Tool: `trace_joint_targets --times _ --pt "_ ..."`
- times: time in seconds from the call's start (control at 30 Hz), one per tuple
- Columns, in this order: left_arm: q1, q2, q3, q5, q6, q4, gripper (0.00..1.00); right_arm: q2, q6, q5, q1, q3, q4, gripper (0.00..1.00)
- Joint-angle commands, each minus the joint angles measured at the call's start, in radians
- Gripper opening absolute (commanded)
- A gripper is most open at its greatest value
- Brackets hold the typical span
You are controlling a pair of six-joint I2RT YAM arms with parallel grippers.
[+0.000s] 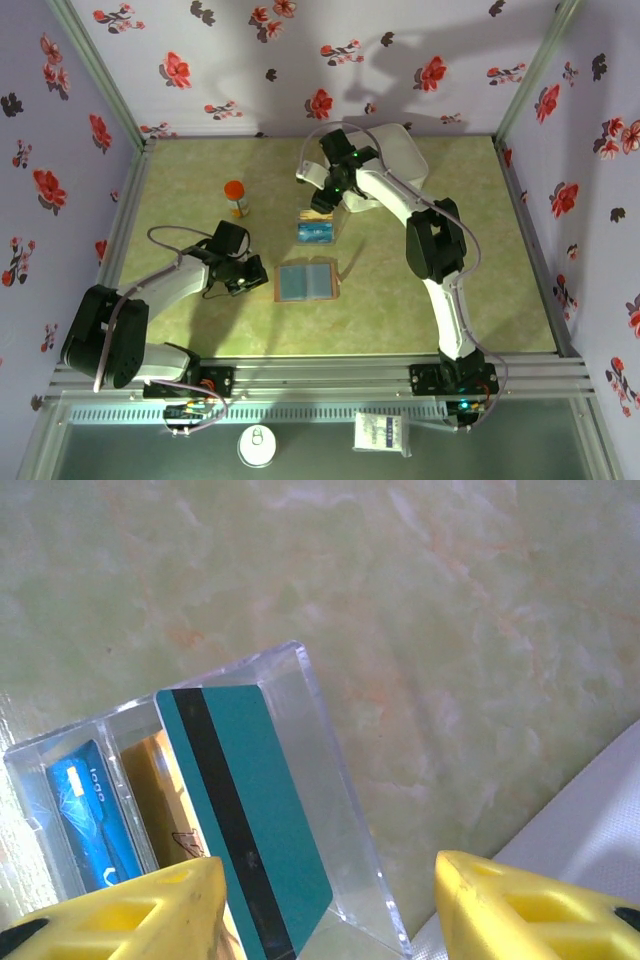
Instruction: Take the credit cards out of the card holder
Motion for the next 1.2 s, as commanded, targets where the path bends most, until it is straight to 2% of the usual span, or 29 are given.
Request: trace_joint_targets --times 0.0,0.2,0.63,1.0,1.17 --pt "0.008 -0.019 -0.010 0.016 -0.010 0.001 0.08 -0.024 -0.009 -0.007 0.011 -0.010 -0.027 0.59" --pt "0.008 -0.027 -0.014 0.016 -0.011 0.001 0.08 0.005 -0.001 0.064 0.021 -0.006 -0.009 0.59" --pt "0.008 -0.025 -0.021 0.020 -0.018 0.008 0.08 0.018 -0.013 0.113 0.022 0.001 -0.003 0.57" --pt "0.008 -0.026 -0.015 0.021 -0.018 0.005 0.08 -0.002 -0.007 0.151 0.022 0.005 0.049 0.37" --pt "0.008 -0.032 -0.016 0.019 -0.019 0.004 0.08 -0.013 -0.003 0.158 0.021 0.008 0.073 0.32"
